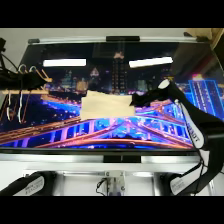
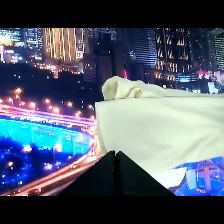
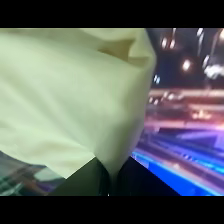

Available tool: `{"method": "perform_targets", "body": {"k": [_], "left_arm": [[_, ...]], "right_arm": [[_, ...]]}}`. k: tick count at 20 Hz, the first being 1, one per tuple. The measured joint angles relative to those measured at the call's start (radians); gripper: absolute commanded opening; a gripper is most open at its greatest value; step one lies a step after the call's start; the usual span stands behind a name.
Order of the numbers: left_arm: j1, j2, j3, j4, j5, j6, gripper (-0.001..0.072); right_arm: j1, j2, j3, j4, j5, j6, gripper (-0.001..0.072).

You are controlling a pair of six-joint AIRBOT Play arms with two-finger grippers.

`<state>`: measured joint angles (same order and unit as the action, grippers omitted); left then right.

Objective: Fold the shirts.

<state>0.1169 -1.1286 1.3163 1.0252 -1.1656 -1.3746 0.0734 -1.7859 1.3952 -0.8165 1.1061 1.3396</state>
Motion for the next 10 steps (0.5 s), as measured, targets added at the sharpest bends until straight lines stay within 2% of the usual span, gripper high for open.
{"method": "perform_targets", "body": {"k": [5, 10], "left_arm": [[0.000, -0.002, -0.018, 0.006, -0.040, -0.026, 0.0036], [0.000, -0.002, -0.049, 0.007, -0.050, -0.036, 0.0036]], "right_arm": [[-0.256, 0.057, 0.132, -0.114, -0.039, 0.079, 0.0074], [-0.601, 0.140, 0.160, -0.311, 0.110, 0.143, 0.0074]]}}
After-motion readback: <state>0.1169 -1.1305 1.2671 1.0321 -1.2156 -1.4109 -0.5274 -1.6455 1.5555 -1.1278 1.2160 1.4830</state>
